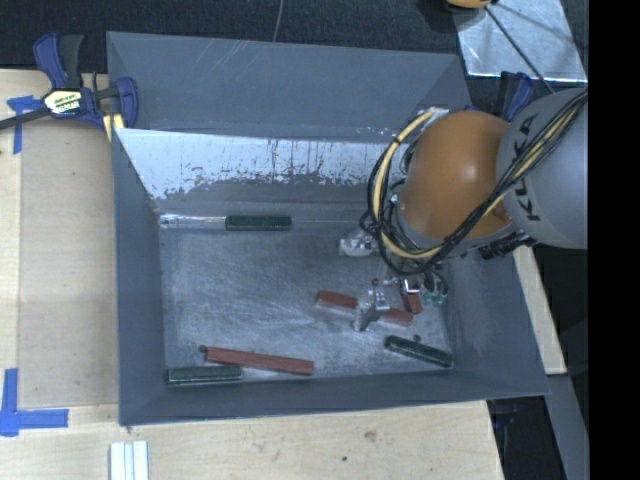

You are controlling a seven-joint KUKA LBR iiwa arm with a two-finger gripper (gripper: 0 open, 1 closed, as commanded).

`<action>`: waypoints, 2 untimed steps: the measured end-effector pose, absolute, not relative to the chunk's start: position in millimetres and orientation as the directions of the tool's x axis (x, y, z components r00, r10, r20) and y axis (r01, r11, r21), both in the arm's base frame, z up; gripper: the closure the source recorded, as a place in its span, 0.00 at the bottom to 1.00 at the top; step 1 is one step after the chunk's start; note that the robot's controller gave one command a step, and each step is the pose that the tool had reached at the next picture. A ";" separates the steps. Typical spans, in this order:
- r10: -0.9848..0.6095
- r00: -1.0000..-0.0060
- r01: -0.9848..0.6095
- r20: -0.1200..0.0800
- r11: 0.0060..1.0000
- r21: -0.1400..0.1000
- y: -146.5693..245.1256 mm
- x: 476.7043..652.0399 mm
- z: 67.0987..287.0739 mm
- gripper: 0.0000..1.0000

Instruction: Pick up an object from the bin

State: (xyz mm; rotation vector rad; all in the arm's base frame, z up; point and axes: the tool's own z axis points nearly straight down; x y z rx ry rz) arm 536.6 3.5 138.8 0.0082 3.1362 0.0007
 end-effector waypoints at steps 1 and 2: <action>-0.096 -0.995 -0.096 0.006 0.995 0.001 -3.4 532.3 125.4 0.00; -0.009 -1.000 -0.009 -0.028 1.000 0.000 -2.6 544.4 77.8 1.00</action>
Offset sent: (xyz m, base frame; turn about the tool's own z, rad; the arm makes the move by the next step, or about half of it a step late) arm -0.0005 -0.0053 -0.0688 -0.0163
